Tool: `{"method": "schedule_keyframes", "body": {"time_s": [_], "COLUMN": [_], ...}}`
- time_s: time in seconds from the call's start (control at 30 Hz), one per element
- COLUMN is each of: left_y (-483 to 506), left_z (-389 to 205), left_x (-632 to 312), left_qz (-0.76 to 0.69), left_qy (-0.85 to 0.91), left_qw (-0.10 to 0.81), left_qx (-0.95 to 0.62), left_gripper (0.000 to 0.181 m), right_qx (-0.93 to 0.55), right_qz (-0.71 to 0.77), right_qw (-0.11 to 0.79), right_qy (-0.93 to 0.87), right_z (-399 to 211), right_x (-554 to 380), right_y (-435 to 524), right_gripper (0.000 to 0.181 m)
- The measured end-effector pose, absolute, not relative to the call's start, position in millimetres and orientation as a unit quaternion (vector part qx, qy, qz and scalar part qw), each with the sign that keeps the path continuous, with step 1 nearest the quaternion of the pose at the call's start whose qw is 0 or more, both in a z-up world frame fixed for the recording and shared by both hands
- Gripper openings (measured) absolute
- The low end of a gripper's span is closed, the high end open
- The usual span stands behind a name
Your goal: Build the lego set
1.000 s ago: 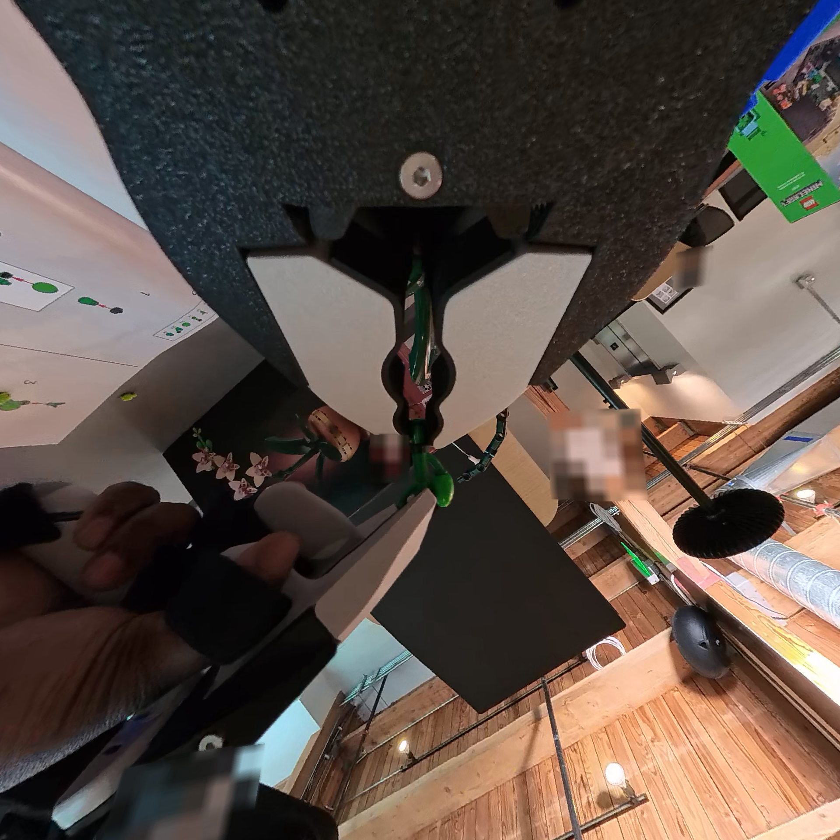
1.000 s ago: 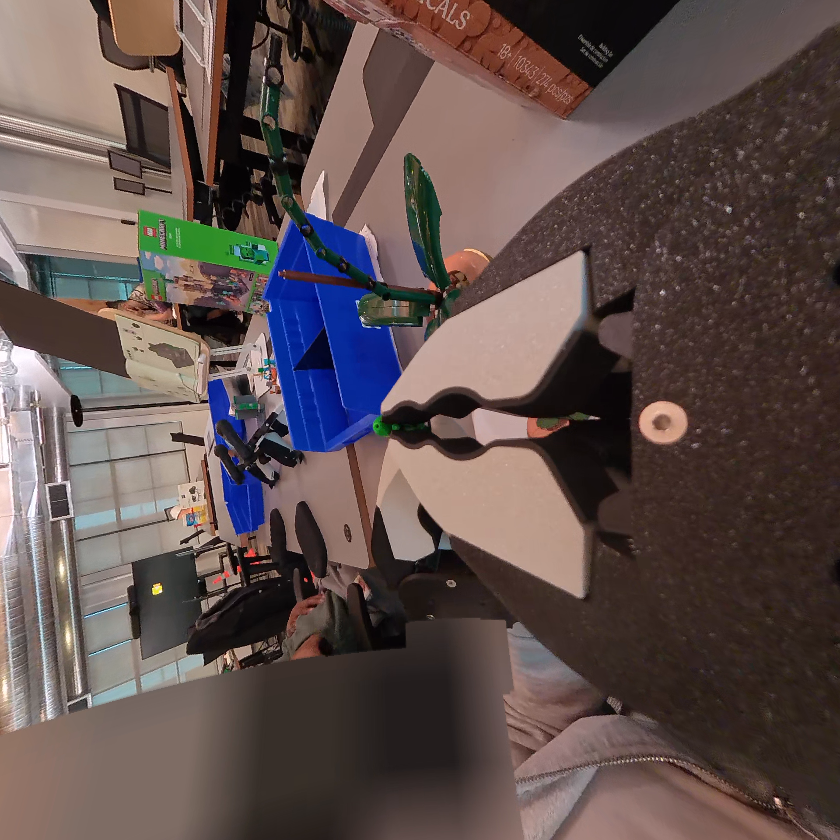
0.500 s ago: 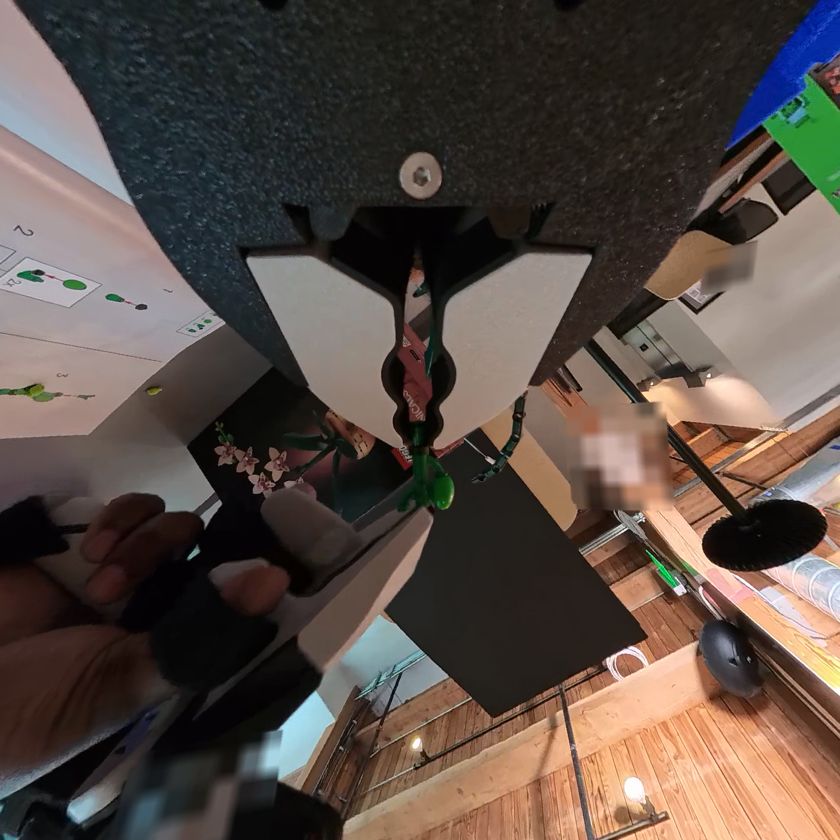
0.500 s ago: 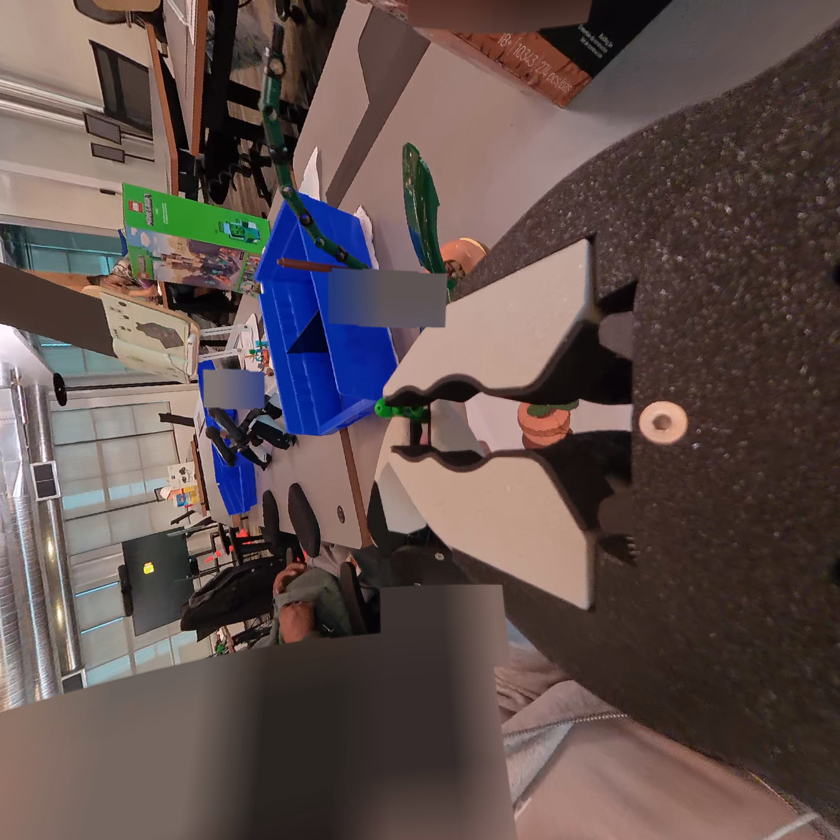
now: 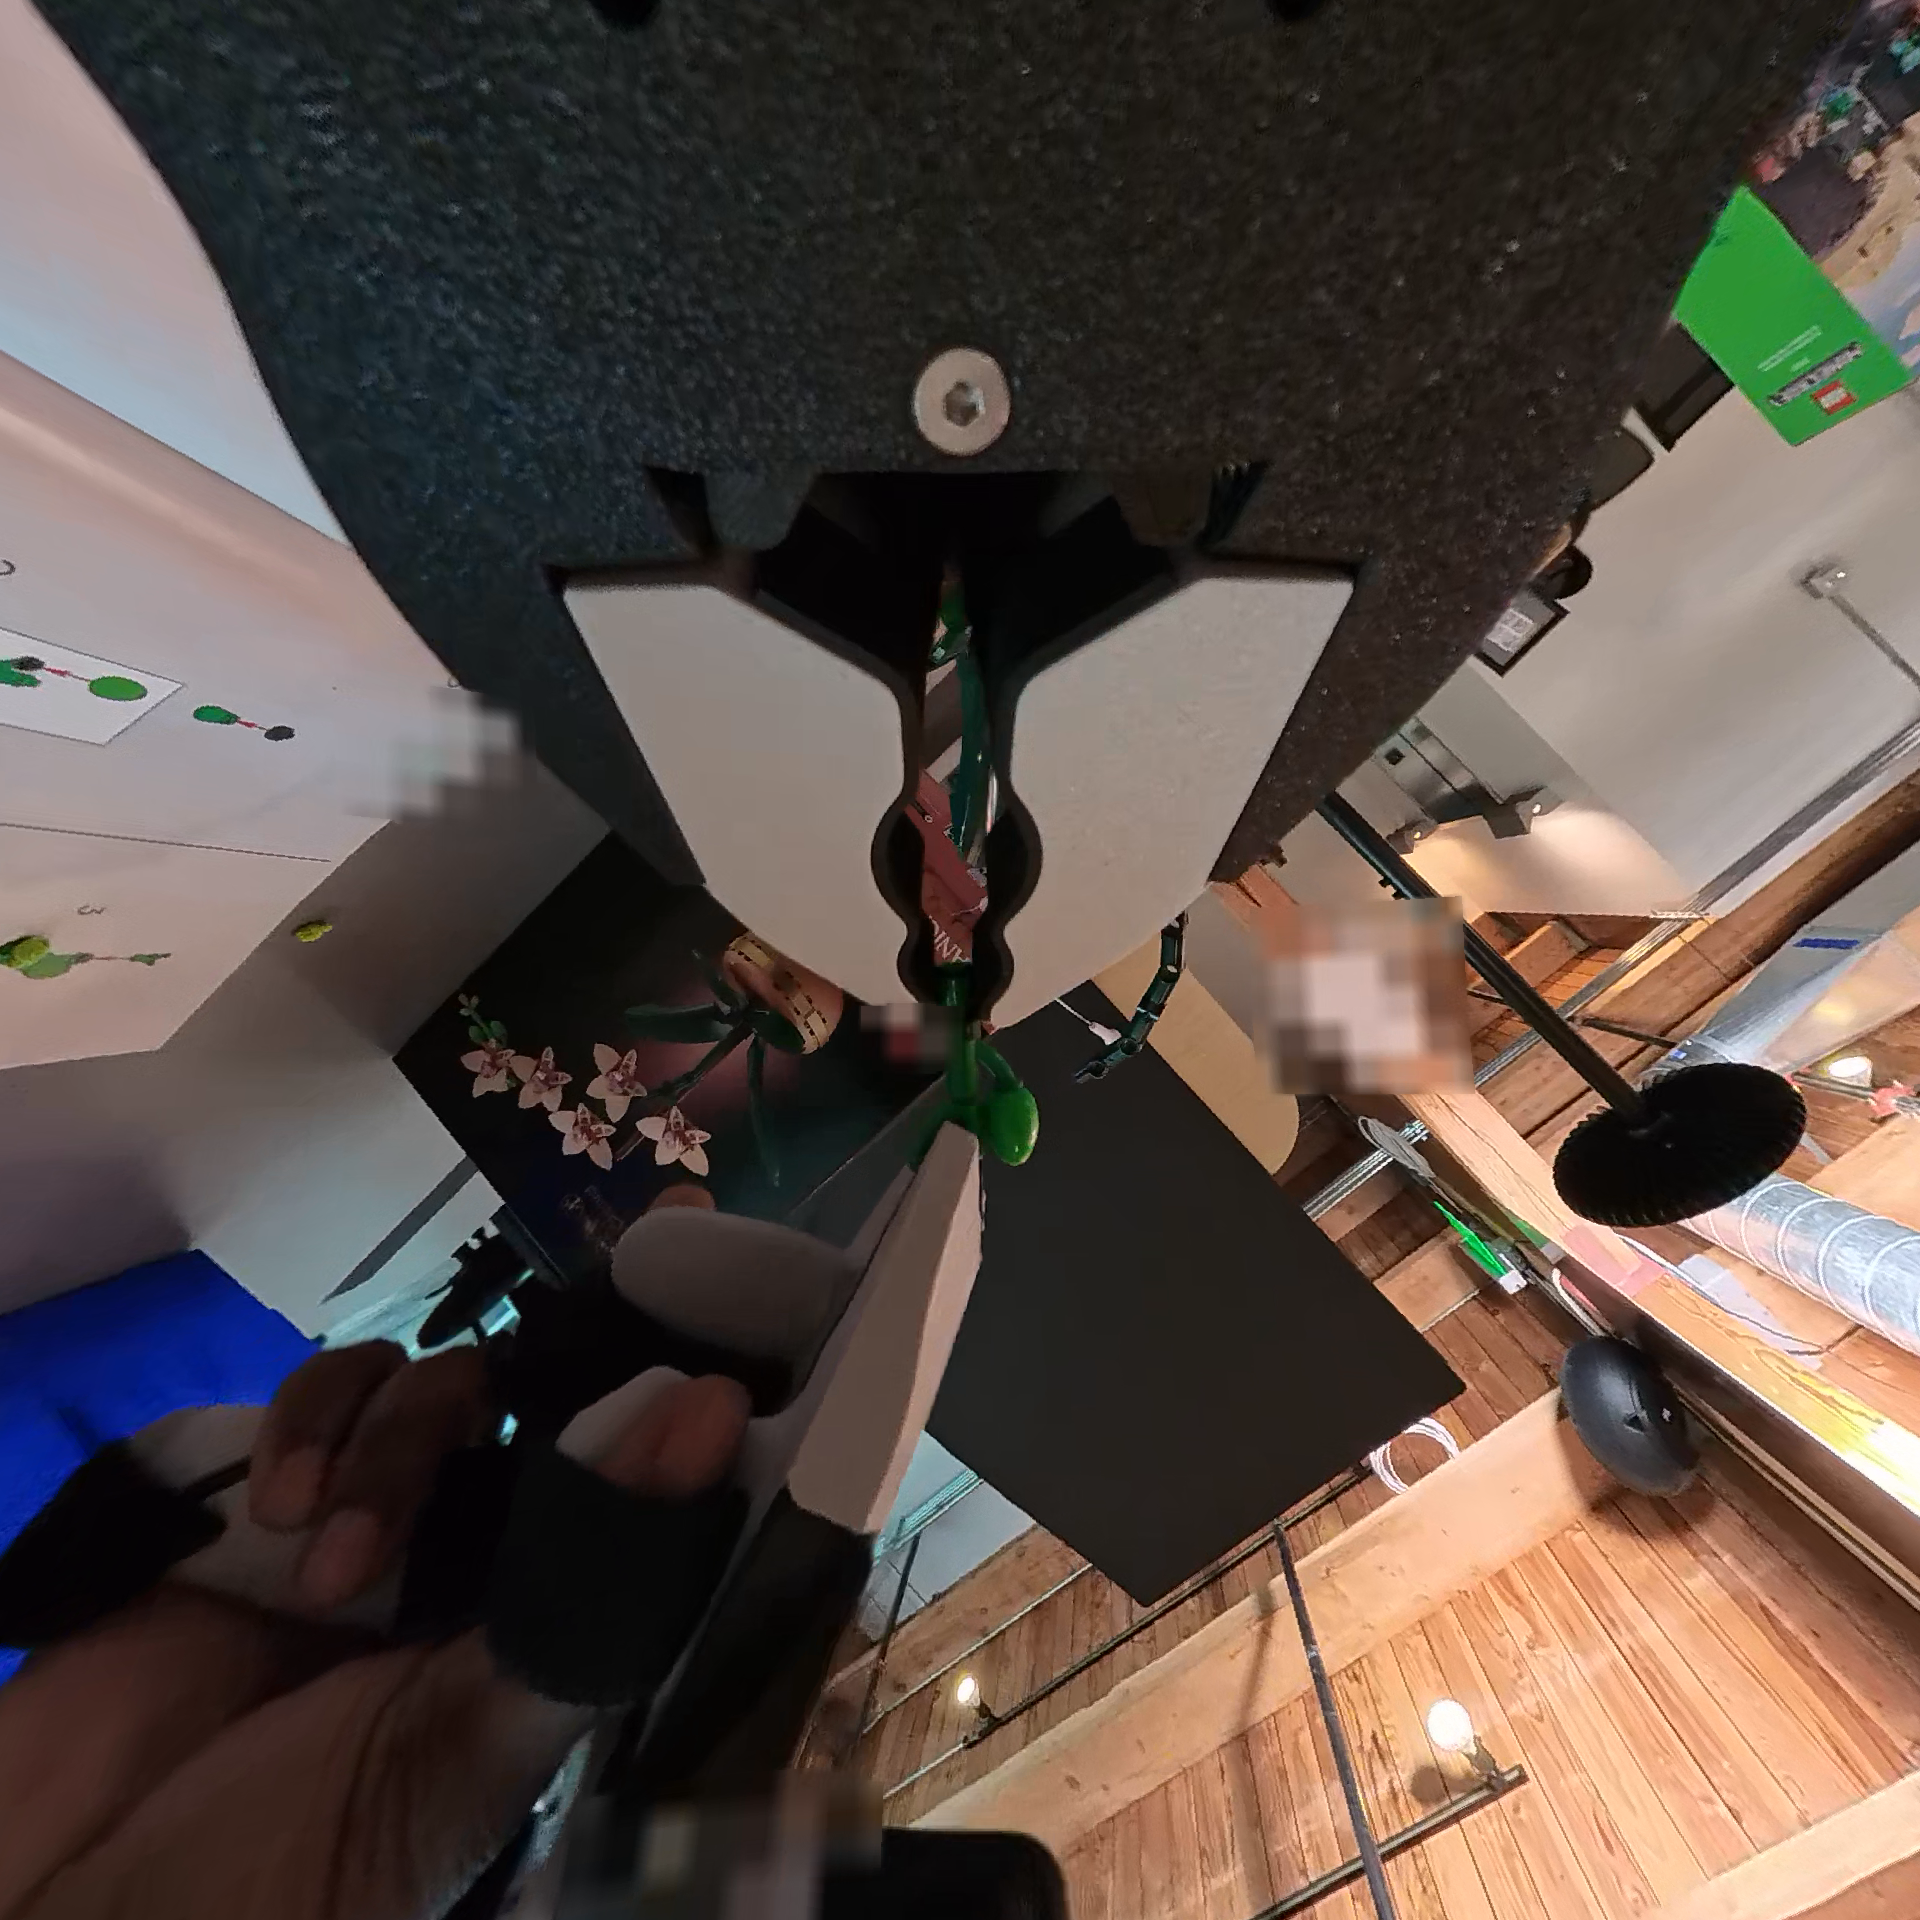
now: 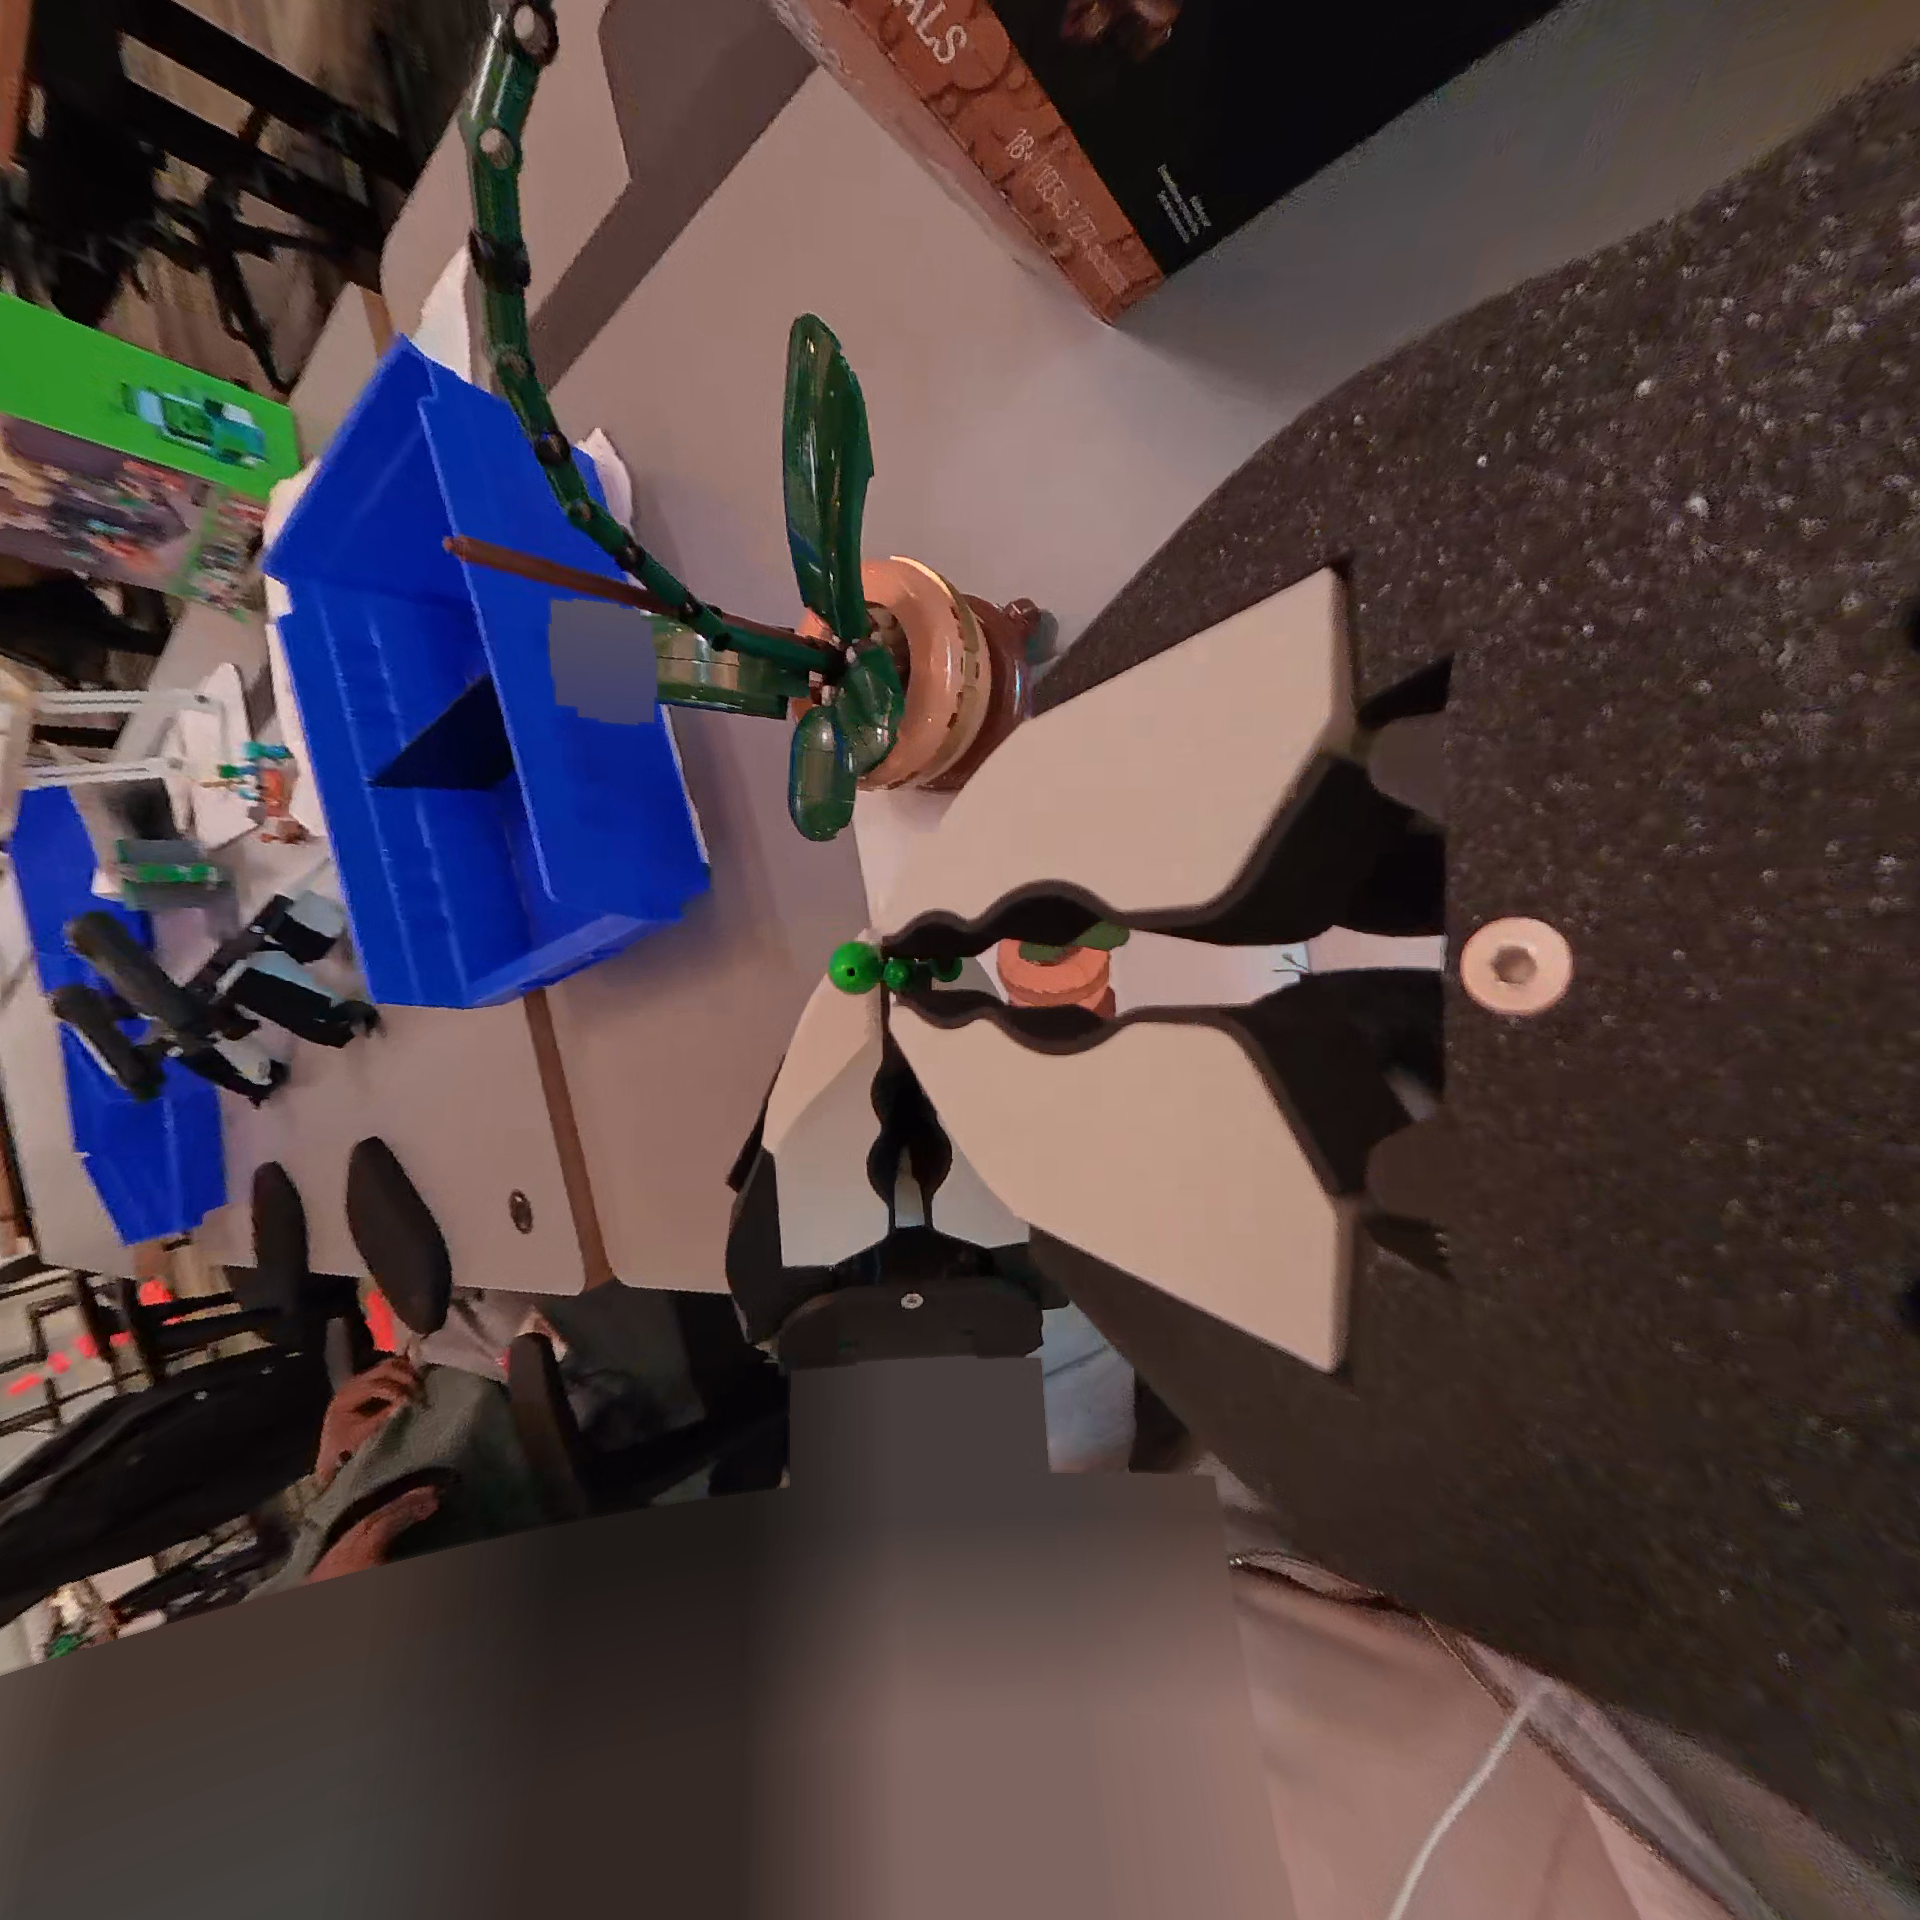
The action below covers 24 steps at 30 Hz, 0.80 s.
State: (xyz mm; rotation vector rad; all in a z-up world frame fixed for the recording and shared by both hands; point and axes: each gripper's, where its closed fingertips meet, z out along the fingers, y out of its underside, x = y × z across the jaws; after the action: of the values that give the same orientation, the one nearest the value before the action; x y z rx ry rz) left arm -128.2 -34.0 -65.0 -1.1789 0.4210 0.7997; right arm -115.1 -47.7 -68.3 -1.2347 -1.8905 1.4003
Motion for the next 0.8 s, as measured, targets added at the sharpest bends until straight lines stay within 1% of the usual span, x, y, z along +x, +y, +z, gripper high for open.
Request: {"method": "schedule_keyframes", "body": {"time_s": [0.33,0.8], "left_y": [-35.2,-36.6], "left_z": [-70.0,-76.3], "left_x": [-118.1,-110.4], "left_qz": [0.384,0.376], "left_qy": [0.244,0.267], "left_qw": [0.722,0.72], "left_qx": [-0.521,-0.519], "left_gripper": [0.005,0.005], "right_qx": [-0.451,-0.448], "right_qz": [0.441,0.432], "right_qw": [0.156,0.119], "right_qy": [-0.76,-0.774], "right_z": [-78.3,-85.3], "right_x": [-103.5,-98.9], "right_y": [-46.7,-45.4], "right_gripper": [0.004,0.004]}}
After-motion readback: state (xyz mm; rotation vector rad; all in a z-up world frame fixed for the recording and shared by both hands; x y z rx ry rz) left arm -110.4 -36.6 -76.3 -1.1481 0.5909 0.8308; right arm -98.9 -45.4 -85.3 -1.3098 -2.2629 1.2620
